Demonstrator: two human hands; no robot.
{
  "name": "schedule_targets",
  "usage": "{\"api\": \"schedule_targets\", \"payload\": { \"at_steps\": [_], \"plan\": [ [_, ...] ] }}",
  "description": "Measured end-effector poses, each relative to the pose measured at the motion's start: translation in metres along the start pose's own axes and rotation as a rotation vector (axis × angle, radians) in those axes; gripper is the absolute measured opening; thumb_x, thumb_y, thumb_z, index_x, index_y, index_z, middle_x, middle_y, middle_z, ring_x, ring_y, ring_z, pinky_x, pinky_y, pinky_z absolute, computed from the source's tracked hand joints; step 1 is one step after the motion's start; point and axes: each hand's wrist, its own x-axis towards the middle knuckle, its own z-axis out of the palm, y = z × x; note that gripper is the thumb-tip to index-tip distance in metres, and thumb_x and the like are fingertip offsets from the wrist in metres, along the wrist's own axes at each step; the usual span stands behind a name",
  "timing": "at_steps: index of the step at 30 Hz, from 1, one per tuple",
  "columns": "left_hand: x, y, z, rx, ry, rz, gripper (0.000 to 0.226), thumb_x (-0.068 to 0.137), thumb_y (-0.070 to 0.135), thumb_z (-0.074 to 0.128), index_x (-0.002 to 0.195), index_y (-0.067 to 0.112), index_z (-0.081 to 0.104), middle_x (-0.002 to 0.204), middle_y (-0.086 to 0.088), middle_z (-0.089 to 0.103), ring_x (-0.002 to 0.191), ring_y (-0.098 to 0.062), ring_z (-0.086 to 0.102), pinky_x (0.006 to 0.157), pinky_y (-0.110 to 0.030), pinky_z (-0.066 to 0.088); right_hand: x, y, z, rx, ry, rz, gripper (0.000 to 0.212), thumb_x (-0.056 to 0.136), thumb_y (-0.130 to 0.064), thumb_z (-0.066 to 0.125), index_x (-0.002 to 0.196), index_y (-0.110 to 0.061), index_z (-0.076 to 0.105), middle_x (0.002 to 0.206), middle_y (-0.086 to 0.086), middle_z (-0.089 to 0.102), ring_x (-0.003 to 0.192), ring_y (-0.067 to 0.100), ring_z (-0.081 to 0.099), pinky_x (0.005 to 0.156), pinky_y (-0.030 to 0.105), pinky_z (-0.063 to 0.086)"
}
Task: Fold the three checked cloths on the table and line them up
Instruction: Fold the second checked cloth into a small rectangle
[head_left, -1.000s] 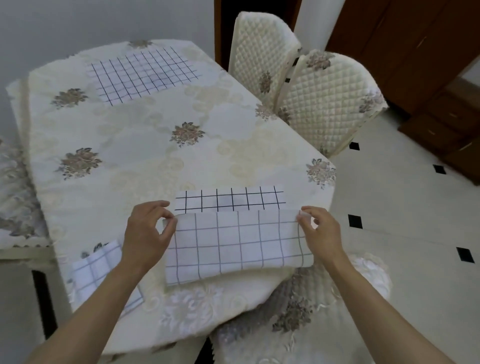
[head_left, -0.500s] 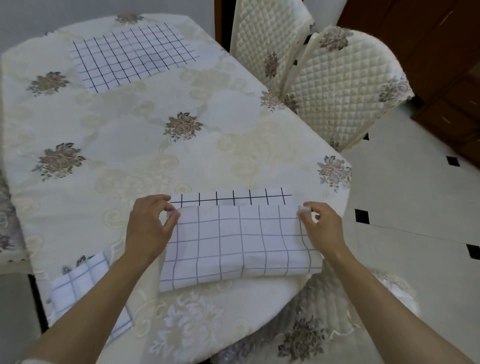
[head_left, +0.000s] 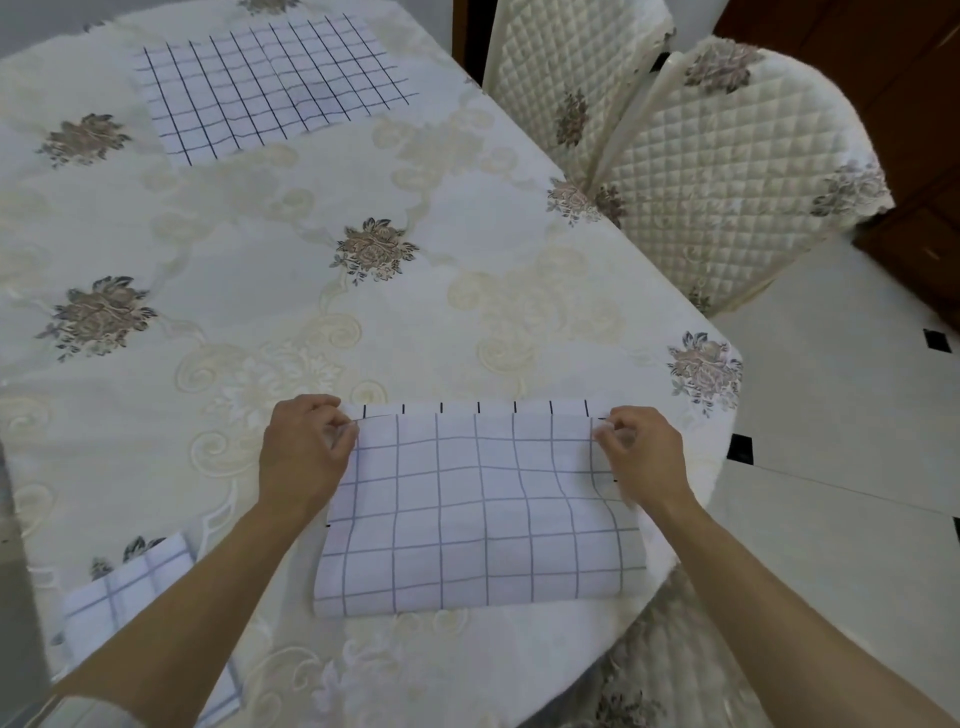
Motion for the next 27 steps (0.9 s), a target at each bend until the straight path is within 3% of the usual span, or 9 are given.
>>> {"api": "schedule_targets", "payload": {
  "at_steps": [4, 7, 9, 13, 20, 25, 27],
  "plan": [
    [0.008, 0.005, 0.007, -0.008, 0.023, -0.020, 0.008, 0.082, 0.016, 0.075, 0.078, 0.009, 0.073, 0.109, -0.001, 0.067, 0.105, -0.026, 0.053, 0.086, -0.032, 0.042, 0.015, 0.009, 0.006, -0.048, 0.027, -0.029, 0.018, 0.084, -0.006, 0.067, 0.069, 0.004, 0.065, 0.082, 0.018, 0.066, 0.076, 0.030, 0.061, 0.059, 0.014, 0.036],
    [0.015, 0.007, 0.010, 0.028, 0.031, -0.040, 0.011, 0.082, 0.018, 0.074, 0.080, 0.008, 0.074, 0.110, -0.002, 0.067, 0.104, -0.027, 0.052, 0.082, -0.032, 0.043, 0.023, 0.011, 0.009, -0.072, 0.052, -0.051, 0.017, 0.082, -0.005, 0.069, 0.068, 0.003, 0.067, 0.083, 0.015, 0.067, 0.070, 0.024, 0.058, 0.061, 0.007, 0.036],
    [0.016, 0.007, 0.012, 0.045, 0.038, -0.049, 0.012, 0.083, 0.019, 0.074, 0.083, 0.007, 0.074, 0.110, -0.002, 0.066, 0.104, -0.027, 0.052, 0.080, -0.030, 0.043, 0.027, 0.016, 0.012, -0.073, 0.054, -0.051, 0.013, 0.082, -0.009, 0.070, 0.072, 0.000, 0.069, 0.087, 0.008, 0.064, 0.074, 0.018, 0.056, 0.063, 0.008, 0.037],
    [0.018, 0.007, 0.013, 0.054, 0.047, -0.049, 0.013, 0.083, 0.021, 0.075, 0.083, 0.008, 0.073, 0.110, -0.001, 0.064, 0.103, -0.025, 0.051, 0.078, -0.029, 0.041, 0.036, 0.029, 0.021, -0.080, 0.046, -0.006, 0.005, 0.084, -0.020, 0.069, 0.080, -0.018, 0.069, 0.101, -0.002, 0.058, 0.098, 0.023, 0.053, 0.079, 0.026, 0.039],
    [0.022, 0.006, 0.016, 0.046, 0.065, -0.066, 0.013, 0.083, 0.023, 0.075, 0.083, 0.011, 0.072, 0.109, 0.000, 0.063, 0.103, -0.024, 0.051, 0.077, -0.029, 0.040, 0.038, 0.030, 0.027, -0.058, 0.077, 0.042, 0.008, 0.082, -0.021, 0.068, 0.075, -0.021, 0.065, 0.099, -0.003, 0.056, 0.102, 0.018, 0.043, 0.078, 0.019, 0.029],
    [0.022, 0.006, 0.018, 0.039, 0.083, -0.086, 0.012, 0.082, 0.023, 0.075, 0.083, 0.011, 0.070, 0.107, 0.000, 0.063, 0.102, -0.024, 0.050, 0.076, -0.030, 0.040, 0.041, 0.034, 0.029, -0.051, 0.078, 0.044, 0.008, 0.081, -0.020, 0.068, 0.074, -0.022, 0.064, 0.098, -0.002, 0.057, 0.101, 0.020, 0.045, 0.078, 0.002, 0.027],
    [0.022, 0.007, 0.018, 0.027, 0.097, -0.081, 0.012, 0.082, 0.022, 0.074, 0.085, 0.013, 0.068, 0.103, -0.001, 0.063, 0.099, -0.024, 0.050, 0.074, -0.029, 0.038, 0.041, 0.034, 0.028, -0.041, 0.081, 0.046, 0.004, 0.081, -0.020, 0.069, 0.079, -0.021, 0.066, 0.098, -0.002, 0.057, 0.103, 0.021, 0.047, 0.079, 0.008, 0.029]
  ]
}}
